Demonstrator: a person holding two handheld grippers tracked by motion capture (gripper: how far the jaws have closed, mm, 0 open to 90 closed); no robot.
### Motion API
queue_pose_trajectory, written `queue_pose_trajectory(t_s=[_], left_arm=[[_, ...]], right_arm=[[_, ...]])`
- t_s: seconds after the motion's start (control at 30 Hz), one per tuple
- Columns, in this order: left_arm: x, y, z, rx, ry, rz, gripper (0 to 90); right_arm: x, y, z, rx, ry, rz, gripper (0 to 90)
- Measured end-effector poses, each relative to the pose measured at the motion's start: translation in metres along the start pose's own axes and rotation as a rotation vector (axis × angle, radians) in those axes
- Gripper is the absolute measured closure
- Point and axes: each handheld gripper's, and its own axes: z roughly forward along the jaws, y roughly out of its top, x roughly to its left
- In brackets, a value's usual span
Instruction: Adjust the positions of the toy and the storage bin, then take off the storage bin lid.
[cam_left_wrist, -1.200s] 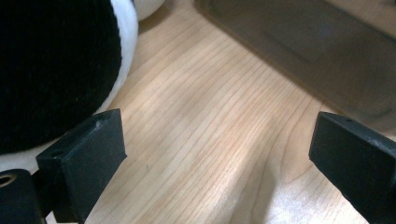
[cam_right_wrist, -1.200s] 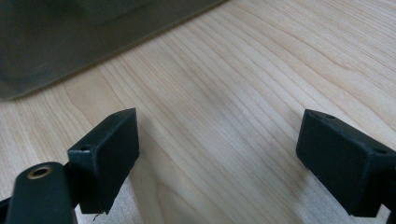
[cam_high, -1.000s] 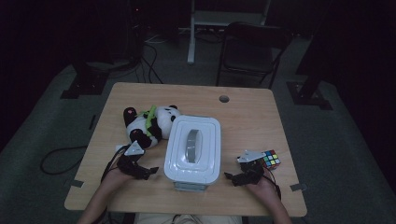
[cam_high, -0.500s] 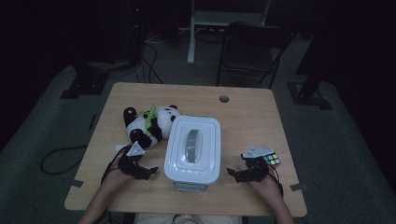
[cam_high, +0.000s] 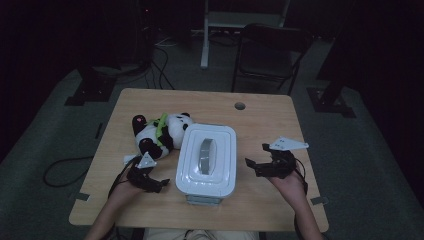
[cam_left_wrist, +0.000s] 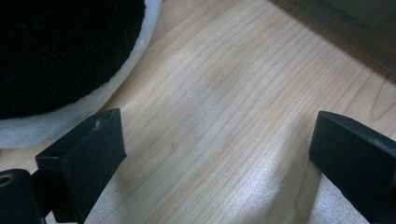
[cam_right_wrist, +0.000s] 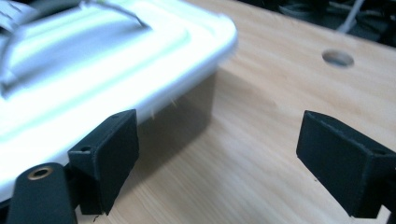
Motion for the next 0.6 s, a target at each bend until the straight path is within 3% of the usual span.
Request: queue_pose_trajectory(t_s=[0.2, 0.37, 0.4, 0.6], left_arm=[[0.000, 0.000, 0.000, 0.002, -0.004, 0.005, 4.2], [0.000, 0.000, 0.000, 0.002, -0.005, 0.005, 4.2], [0.000, 0.000, 0.000, 0.002, -0.005, 0.005, 4.1], [0.000, 0.000, 0.000, 0.002, -0.005, 0.005, 4.1]], right_arm=[[0.021, 0.025, 0.008, -0.041, 0.090, -0.018, 12.3], [0.033, 0.030, 0.015, -0.049, 0.115, -0.034, 12.3], [0.045, 0.034, 0.025, -0.043, 0.138, -0.037, 12.3], [0.060, 0.039, 0.038, -0.030, 0.176, -0.048, 12.2]])
